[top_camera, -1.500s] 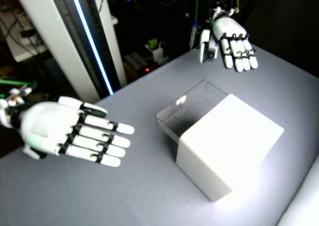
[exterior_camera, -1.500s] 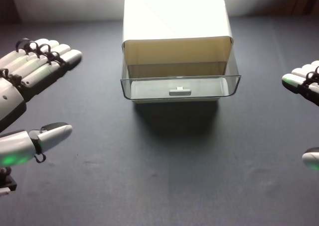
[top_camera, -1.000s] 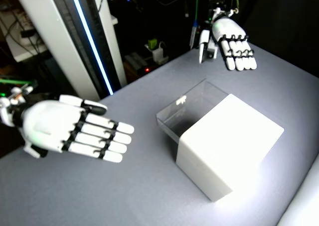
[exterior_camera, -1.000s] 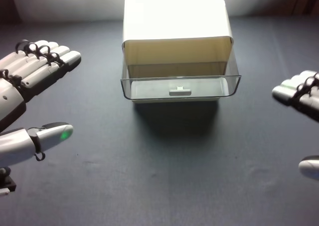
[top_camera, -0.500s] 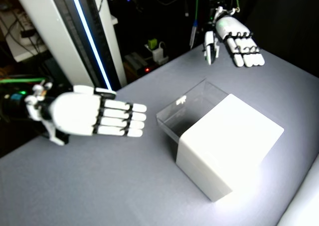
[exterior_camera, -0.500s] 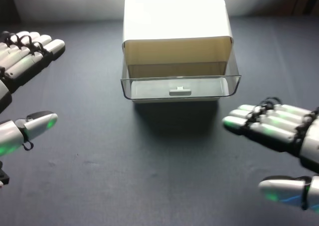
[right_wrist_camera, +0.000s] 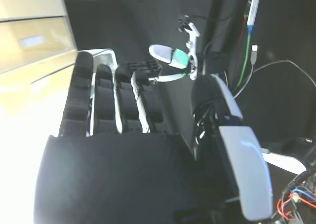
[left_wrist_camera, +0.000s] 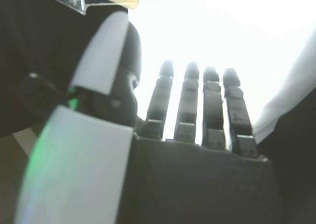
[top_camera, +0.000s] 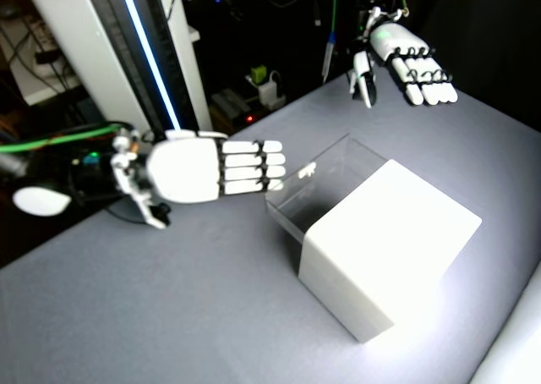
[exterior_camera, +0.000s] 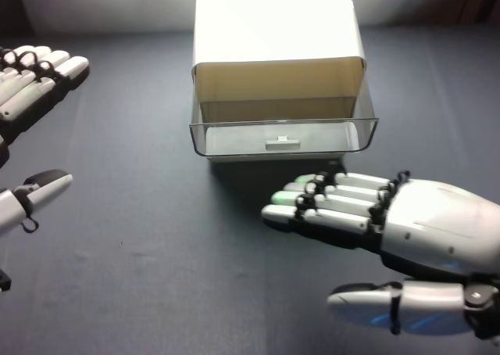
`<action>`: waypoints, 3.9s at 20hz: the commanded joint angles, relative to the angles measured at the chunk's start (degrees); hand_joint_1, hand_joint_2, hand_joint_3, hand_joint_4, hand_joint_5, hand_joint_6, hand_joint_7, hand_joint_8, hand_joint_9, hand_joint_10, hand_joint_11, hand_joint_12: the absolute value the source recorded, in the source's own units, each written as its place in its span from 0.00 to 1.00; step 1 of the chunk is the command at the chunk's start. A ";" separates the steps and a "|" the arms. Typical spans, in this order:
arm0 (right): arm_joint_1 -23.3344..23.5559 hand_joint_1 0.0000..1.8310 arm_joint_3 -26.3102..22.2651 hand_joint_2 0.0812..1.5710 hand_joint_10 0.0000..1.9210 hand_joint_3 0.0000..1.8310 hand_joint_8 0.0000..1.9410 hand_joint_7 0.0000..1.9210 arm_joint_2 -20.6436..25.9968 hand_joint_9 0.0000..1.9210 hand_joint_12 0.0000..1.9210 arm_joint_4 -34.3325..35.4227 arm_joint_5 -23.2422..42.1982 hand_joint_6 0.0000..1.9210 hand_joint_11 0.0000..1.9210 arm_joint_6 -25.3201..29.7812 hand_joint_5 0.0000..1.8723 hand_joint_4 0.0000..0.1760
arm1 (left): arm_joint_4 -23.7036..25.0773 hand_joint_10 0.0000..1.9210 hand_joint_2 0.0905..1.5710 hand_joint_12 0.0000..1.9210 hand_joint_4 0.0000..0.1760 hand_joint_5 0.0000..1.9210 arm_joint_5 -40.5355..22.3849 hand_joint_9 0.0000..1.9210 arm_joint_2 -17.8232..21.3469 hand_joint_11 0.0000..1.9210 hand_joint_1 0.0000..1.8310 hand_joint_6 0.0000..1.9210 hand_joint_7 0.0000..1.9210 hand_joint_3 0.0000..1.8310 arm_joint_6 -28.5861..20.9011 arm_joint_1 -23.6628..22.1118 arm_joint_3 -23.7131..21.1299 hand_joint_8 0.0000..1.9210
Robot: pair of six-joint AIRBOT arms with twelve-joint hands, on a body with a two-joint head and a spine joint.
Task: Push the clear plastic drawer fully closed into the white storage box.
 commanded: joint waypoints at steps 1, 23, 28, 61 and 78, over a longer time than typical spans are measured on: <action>1.15 0.10 0.31 0.91 0.00 0.00 0.00 0.01 -0.40 0.02 0.08 0.76 6.62 0.00 0.00 0.47 0.02 0.00 | -0.95 0.00 0.88 0.00 0.14 0.00 -7.79 0.00 0.39 0.00 0.38 0.00 0.00 0.00 -0.10 0.05 0.06 0.00; 7.57 0.13 3.93 0.91 0.00 0.00 0.00 0.00 -2.87 0.00 0.00 2.10 1.36 0.00 0.00 -5.61 0.00 0.00 | -2.16 0.00 0.89 0.00 0.06 0.00 -9.82 0.00 0.53 0.00 0.31 0.00 0.00 0.00 -0.09 1.18 -0.16 0.00; 8.91 0.11 5.95 0.92 0.00 0.00 0.00 0.00 -4.27 0.00 0.00 4.95 -1.89 0.00 0.00 -8.64 0.00 0.00 | -2.33 0.00 0.89 0.00 0.05 0.00 -10.05 0.00 0.49 0.00 0.36 0.00 0.00 0.00 -0.09 1.21 -0.16 0.00; -6.52 0.07 -5.86 0.88 0.00 0.00 0.00 0.00 12.79 0.00 0.00 16.85 20.10 0.00 0.00 -10.51 0.00 0.13 | -3.96 0.00 0.85 0.00 0.00 0.00 -15.21 0.00 0.31 0.00 0.31 0.00 0.00 0.00 -0.12 3.79 -1.20 0.00; -19.34 0.14 -9.33 0.83 0.00 0.00 0.00 0.00 21.39 0.00 0.00 36.94 43.81 0.00 0.00 -16.35 0.00 0.39 | -4.23 0.00 0.80 0.00 0.96 0.00 -19.70 0.00 0.96 0.00 0.08 0.00 0.00 0.00 0.21 2.95 -1.80 0.00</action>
